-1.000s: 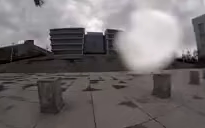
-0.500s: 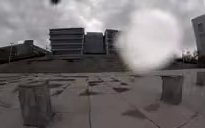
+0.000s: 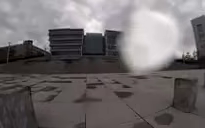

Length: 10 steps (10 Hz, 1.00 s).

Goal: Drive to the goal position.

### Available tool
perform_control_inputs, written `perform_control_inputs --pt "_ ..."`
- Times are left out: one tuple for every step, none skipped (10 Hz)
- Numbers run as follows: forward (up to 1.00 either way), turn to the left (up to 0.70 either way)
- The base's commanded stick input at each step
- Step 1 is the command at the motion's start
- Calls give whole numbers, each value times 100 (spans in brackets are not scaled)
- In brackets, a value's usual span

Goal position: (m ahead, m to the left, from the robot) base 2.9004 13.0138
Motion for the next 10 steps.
perform_control_inputs --pt "70 2" --pt "70 2" --pt "70 2" --pt "70 3" --pt "70 2" --pt "70 3" --pt "70 3" --pt "70 3" --pt "70 13" --pt "70 27"
